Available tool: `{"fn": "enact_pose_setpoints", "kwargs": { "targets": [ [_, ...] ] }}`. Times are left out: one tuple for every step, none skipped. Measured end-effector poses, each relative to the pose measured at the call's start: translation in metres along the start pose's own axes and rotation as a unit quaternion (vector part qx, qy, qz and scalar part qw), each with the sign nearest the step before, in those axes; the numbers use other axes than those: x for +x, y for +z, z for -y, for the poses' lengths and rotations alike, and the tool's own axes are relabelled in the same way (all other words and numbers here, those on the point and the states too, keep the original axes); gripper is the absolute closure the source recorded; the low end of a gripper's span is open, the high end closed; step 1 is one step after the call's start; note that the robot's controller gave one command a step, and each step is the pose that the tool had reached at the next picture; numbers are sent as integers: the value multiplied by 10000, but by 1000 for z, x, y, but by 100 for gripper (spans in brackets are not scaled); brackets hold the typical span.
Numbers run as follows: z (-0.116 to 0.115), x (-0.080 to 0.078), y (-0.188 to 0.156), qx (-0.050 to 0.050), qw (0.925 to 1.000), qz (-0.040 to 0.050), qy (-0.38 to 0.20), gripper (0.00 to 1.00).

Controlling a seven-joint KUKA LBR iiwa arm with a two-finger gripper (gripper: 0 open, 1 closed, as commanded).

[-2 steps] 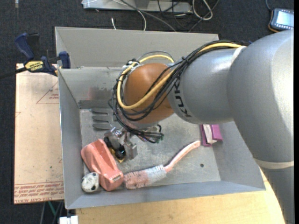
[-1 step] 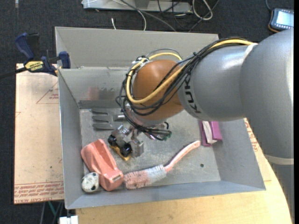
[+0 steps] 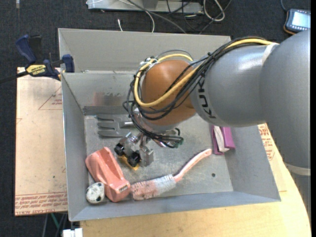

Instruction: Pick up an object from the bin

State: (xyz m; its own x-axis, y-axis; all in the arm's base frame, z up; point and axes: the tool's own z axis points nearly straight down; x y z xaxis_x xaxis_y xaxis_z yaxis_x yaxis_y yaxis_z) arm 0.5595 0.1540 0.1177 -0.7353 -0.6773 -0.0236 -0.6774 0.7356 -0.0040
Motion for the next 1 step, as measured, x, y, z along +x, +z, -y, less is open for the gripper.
{"fn": "enact_pose_setpoints", "kwargs": {
  "targets": [
    [-11, -18, 20, 39, 9999, 61, -85, 100]
  ]
}}
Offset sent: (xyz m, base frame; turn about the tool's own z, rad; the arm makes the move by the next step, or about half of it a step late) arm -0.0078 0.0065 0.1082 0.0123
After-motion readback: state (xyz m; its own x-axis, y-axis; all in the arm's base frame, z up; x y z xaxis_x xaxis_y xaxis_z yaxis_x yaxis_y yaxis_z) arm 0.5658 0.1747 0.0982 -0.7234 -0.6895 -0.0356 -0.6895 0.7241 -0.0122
